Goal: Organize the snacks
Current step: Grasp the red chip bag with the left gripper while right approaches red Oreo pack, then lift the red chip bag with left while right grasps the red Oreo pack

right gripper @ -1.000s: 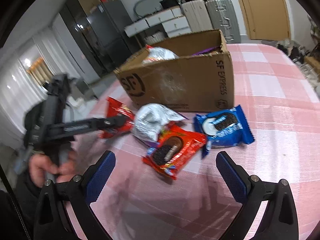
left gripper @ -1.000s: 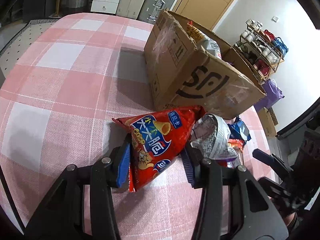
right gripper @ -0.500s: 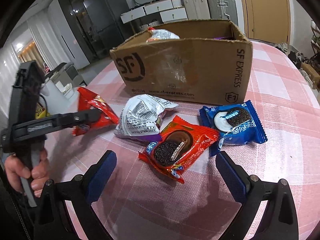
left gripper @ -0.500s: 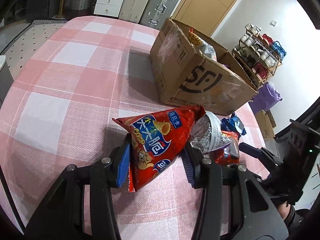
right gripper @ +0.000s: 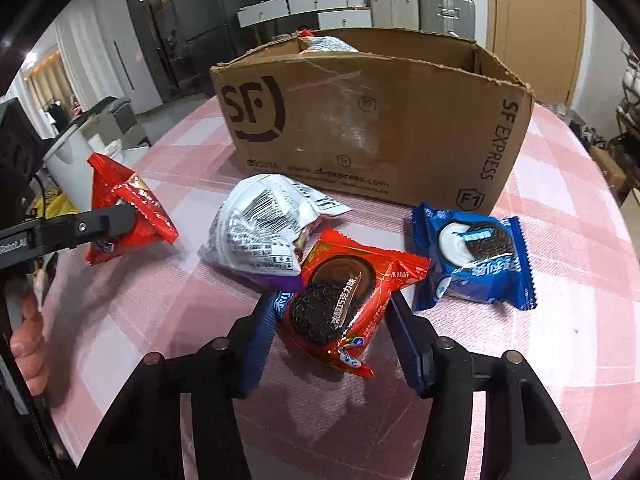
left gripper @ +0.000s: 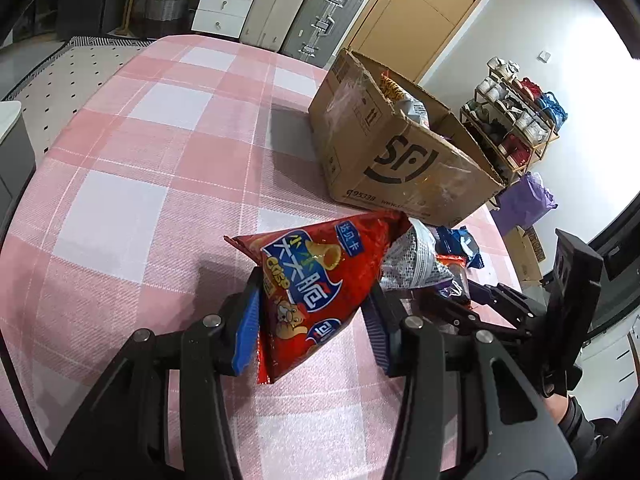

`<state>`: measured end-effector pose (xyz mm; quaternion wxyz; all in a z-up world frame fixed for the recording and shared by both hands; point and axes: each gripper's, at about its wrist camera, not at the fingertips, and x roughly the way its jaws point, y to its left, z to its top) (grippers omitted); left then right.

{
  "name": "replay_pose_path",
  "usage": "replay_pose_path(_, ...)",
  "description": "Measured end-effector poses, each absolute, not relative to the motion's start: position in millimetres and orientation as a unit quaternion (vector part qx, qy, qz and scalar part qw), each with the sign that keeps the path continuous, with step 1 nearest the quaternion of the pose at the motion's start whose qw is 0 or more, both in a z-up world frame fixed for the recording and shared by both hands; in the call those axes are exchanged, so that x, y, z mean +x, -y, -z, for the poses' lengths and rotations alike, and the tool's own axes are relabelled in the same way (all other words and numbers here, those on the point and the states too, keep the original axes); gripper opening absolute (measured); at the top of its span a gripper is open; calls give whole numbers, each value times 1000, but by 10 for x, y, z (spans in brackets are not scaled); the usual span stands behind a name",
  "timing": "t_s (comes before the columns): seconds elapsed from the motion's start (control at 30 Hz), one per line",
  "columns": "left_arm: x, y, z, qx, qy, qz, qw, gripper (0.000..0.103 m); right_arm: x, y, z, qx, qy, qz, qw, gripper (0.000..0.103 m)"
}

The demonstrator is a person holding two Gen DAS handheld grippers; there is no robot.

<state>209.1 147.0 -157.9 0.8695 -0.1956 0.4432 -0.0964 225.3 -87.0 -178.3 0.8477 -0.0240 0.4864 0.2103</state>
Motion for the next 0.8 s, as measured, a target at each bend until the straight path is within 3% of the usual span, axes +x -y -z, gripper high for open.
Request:
replay_pose_path(0.07,2068,-1486,1575,-198,-443,95,869,43,2225,921,1773,-14,-483,-215,849,43)
replay_pose_path(0.8,1984,-1338,1409,-177,-439,94,876,43,1971,1277,1444,54,-437,-237,866,43)
